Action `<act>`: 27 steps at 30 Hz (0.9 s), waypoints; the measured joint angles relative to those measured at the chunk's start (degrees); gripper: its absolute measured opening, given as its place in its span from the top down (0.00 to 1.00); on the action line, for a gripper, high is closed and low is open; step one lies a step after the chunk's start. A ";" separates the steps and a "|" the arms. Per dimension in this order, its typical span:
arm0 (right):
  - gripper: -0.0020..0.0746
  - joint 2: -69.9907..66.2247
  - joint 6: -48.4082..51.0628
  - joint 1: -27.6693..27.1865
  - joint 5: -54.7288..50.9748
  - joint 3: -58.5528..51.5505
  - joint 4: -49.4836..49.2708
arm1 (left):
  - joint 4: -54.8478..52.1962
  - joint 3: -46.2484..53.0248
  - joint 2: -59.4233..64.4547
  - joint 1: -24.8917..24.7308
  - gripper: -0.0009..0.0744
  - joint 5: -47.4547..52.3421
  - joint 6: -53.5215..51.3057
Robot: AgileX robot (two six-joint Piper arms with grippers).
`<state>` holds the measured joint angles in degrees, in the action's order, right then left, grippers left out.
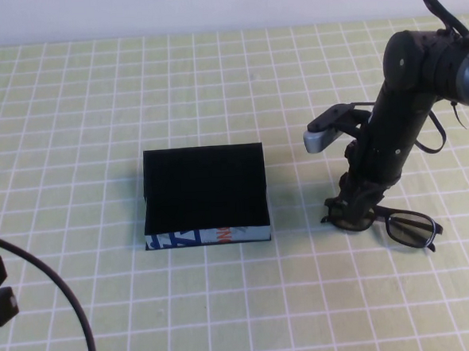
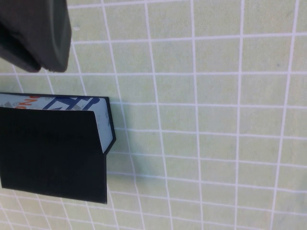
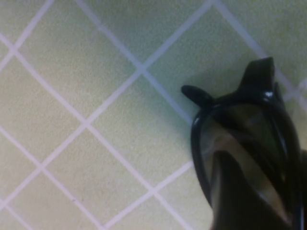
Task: Return glasses to glasses case
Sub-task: Pick up the glasses from the table, then place the glasses in the glasses case
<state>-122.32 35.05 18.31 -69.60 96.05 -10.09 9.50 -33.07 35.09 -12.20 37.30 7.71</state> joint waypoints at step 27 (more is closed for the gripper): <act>0.99 4.59 3.64 7.62 -0.58 20.49 -10.04 | -0.09 0.00 0.00 0.00 0.99 -0.12 -0.31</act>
<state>-117.73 38.69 25.93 -70.18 116.54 -20.14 9.41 -33.07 35.09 -12.20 37.18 7.40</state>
